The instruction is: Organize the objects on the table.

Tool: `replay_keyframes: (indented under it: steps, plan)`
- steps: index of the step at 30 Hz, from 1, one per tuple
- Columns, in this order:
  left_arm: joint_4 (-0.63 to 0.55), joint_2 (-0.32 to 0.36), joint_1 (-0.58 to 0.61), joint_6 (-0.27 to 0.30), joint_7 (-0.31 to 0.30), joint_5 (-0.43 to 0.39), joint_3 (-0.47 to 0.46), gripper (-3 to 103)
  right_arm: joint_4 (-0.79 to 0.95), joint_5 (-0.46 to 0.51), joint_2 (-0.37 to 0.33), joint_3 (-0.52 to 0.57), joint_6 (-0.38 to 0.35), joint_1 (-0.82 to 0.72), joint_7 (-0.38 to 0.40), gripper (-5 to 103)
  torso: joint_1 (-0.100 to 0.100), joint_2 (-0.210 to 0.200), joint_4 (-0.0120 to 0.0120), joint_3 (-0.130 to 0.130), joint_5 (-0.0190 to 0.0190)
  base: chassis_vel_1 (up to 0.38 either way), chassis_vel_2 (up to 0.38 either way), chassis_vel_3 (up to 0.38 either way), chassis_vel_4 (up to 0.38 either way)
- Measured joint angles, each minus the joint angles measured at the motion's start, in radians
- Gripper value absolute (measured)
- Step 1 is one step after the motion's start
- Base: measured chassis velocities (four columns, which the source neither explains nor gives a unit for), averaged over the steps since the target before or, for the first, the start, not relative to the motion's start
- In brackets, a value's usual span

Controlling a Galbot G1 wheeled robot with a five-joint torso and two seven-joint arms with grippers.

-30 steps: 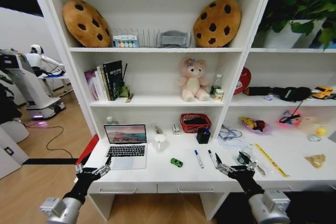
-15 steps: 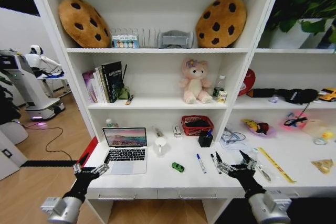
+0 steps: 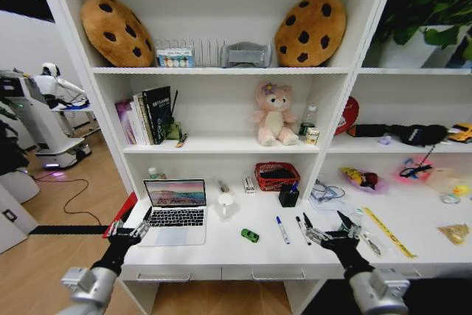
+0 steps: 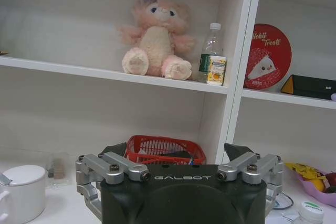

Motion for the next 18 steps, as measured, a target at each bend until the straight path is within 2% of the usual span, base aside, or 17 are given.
replay_keyframes:
  steps: [2, 3, 4, 5, 8, 9, 10, 11, 13, 18]
  plan:
    - [0.013, 0.038, -0.015, 0.016, 0.002, -0.034, 0.0, 43, -0.001, 0.002, -0.016, 0.0, -0.004, 0.006, 0.0, 100, 0.0, 0.0, 0.0005, 0.0, 0.0001, 0.0, 0.0, 0.0, 0.0]
    - [0.013, 0.038, -0.015, 0.016, 0.002, -0.034, 0.0, 43, -0.001, 0.002, -0.016, 0.0, -0.004, 0.006, 0.0, 100, 0.0, 0.0, 0.0005, 0.0, 0.0001, 0.0, 0.0, 0.0, 0.0]
    - [0.018, 0.058, -0.023, 0.025, 0.002, -0.054, 0.003, 38, -0.002, 0.004, -0.025, 0.002, -0.008, 0.006, 0.0, 100, 0.0, 0.0, 0.0005, 0.0, 0.0, 0.0, 0.0, 0.0, 0.0]
    - [0.024, 0.08, -0.031, 0.034, 0.001, -0.076, 0.008, 38, -0.006, 0.007, -0.034, 0.003, -0.012, 0.007, 0.0, 100, 0.0, 0.0, 0.0004, 0.0, 0.0, 0.0, 0.0, 0.0, 0.0]
    - [0.056, 0.161, -0.076, 0.067, -0.009, -0.145, 0.029, 22, -0.022, 0.012, -0.073, 0.002, -0.022, 0.011, 0.001, 100, 0.0, 0.0, 0.0002, 0.0, 0.0002, 0.0, 0.0, 0.0, 0.0]
    - [0.056, 0.161, -0.076, 0.067, -0.009, -0.145, 0.029, 22, -0.022, 0.012, -0.073, 0.002, -0.022, 0.011, 0.001, 100, 0.0, 0.0, 0.0002, 0.0, 0.0002, 0.0, 0.0, 0.0, 0.0]
    - [0.068, 0.183, -0.096, 0.076, -0.017, -0.159, 0.04, 16, -0.026, 0.012, -0.082, -0.002, -0.024, 0.012, 0.001, 100, 0.0, 0.0, 0.0004, 0.0, 0.0001, 0.0, 0.0, 0.0, 0.0]
    - [0.079, 0.199, -0.115, 0.083, -0.023, -0.168, 0.049, 16, -0.029, 0.012, -0.088, -0.005, -0.026, 0.013, 0.001, 100, 0.0, 0.0, 0.0004, 0.0, 0.0001, 0.0, 0.0, 0.0, 0.0]
    - [0.119, 0.235, -0.179, 0.097, -0.042, -0.185, 0.08, 6, -0.038, 0.013, -0.102, -0.015, -0.031, 0.017, 0.001, 100, 0.0, 0.0, 0.0002, 0.0, 0.0002, 0.0, 0.0, 0.0, 0.0]
    - [0.195, 0.265, -0.295, 0.117, -0.068, -0.205, 0.143, 0, -0.068, 0.02, -0.128, -0.018, -0.032, 0.032, -0.001, 100, 0.0, 0.0, 0.0001, 0.0, 0.0001, 0.0, 0.0, 0.0, 0.0]
